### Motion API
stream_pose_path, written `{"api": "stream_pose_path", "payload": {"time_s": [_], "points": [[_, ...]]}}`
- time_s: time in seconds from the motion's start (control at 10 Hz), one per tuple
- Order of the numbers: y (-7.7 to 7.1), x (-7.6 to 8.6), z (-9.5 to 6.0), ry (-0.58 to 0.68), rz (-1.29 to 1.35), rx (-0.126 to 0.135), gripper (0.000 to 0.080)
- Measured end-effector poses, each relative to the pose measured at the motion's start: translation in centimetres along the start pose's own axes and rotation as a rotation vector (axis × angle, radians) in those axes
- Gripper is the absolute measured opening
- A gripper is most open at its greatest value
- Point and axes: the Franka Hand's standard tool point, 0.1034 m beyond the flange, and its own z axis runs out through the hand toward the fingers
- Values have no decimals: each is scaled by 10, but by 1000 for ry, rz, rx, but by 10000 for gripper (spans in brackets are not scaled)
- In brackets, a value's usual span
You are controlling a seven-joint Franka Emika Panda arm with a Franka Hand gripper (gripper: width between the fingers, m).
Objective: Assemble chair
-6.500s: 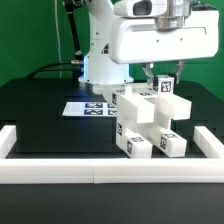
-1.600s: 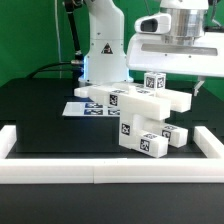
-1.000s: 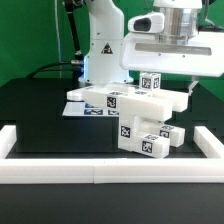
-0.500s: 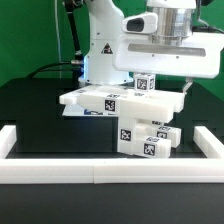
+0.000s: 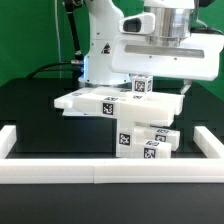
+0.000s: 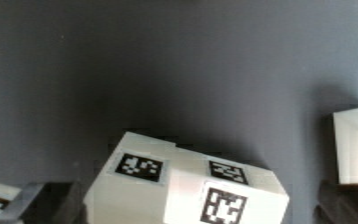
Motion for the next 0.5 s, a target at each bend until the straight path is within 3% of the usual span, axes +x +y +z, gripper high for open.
{"api": "stream_pose_path", "payload": {"time_s": [0.2, 0.5], "points": [[-3, -5, -2, -9, 0, 3, 649], [-11, -27, -13, -19, -20, 21, 649]]}}
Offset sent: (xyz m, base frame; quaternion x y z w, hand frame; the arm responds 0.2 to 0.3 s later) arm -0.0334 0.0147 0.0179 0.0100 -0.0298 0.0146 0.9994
